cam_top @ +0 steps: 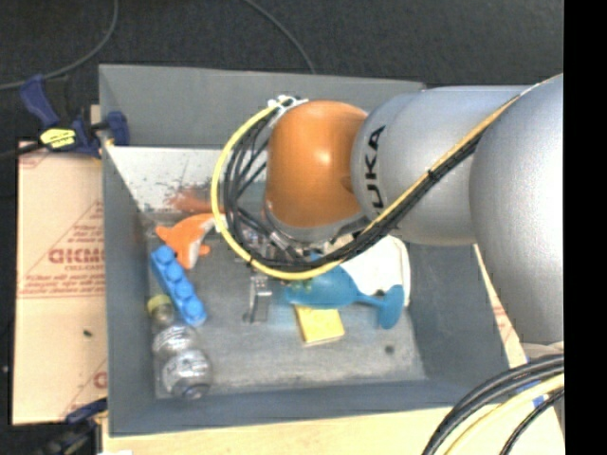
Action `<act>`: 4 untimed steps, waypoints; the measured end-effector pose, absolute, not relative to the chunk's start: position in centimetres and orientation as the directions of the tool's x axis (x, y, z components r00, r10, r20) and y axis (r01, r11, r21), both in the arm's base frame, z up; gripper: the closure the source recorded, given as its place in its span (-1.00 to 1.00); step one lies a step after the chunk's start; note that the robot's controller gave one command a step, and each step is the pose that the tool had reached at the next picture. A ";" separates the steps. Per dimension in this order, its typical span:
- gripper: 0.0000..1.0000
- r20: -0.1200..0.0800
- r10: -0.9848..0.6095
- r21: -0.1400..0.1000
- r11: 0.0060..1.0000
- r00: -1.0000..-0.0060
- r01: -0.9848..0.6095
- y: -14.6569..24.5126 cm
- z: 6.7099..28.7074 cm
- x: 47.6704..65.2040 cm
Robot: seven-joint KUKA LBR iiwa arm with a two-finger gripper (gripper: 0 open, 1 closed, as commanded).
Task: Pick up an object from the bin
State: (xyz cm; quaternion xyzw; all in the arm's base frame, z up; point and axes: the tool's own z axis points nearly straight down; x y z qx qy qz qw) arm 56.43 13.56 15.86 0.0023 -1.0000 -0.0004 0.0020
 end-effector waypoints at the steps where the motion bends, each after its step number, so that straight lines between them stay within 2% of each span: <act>1: -1.00 -0.003 0.000 0.002 1.000 -1.000 0.000 13.5 16.3 56.6; 2: 1.00 -0.001 0.044 0.002 0.999 -0.999 0.044 10.0 11.7 62.1; 4: 1.00 -0.006 0.083 0.004 0.997 -0.997 0.083 10.1 12.0 62.7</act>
Offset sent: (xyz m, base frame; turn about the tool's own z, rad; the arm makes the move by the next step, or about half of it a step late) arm 0.0550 -0.0345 -0.0423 0.0464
